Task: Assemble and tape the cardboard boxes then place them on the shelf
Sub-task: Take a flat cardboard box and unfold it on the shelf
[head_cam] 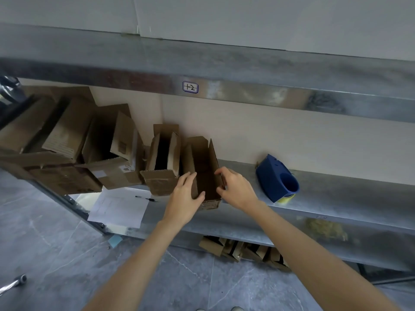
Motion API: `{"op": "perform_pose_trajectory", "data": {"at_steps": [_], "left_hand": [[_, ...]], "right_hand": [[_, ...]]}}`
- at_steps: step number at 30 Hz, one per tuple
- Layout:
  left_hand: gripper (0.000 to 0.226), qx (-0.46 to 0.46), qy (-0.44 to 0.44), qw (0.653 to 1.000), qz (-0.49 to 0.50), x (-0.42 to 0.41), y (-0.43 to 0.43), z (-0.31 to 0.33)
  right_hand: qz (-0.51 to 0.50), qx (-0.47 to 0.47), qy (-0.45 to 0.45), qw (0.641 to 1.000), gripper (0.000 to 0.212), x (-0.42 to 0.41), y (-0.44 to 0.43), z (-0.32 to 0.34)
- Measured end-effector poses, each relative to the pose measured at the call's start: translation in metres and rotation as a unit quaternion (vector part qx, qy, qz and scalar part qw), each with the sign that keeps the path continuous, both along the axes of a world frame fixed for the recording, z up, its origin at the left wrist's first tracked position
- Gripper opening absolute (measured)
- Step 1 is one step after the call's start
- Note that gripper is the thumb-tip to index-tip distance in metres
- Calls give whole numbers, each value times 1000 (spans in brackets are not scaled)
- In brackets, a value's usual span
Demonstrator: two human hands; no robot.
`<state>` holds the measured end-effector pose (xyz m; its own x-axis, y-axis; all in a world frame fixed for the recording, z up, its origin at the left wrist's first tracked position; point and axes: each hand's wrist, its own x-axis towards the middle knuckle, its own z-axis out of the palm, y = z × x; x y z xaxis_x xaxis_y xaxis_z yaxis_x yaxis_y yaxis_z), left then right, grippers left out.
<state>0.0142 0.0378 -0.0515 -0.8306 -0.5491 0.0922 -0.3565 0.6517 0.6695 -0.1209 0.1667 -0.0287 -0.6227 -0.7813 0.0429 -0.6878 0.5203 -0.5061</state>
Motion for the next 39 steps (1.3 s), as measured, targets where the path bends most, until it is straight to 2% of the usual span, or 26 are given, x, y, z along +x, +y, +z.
{"op": "perform_pose_trajectory", "data": {"at_steps": [4,11,16,21,24,31,35,39], "left_hand": [[62,19,21,1000,-10,-8,12,-6],[58,87,30,991,-93,-33,17,1],[51,81,17,983,-161,-44,0,12],[55,33,13,978,-206,-53,-17,19],[54,-12,20,979,-204,-56,-29,22],[21,-70,56,981,-172,-52,-41,21],[17,-35,69,982,-171,-50,-45,16],[33,26,65,986,-154,-51,-46,17]], "right_hand": [[-14,7,12,1000,40,-2,20,1],[-28,-2,-10,1000,33,-8,62,-2],[7,6,-33,999,34,-10,75,-2],[-13,33,-8,999,42,-13,71,2],[-37,40,25,998,42,-15,66,2],[-108,18,180,978,23,-14,54,4],[-116,10,161,980,20,-17,49,1],[-128,-18,129,983,19,-17,41,-1]]}}
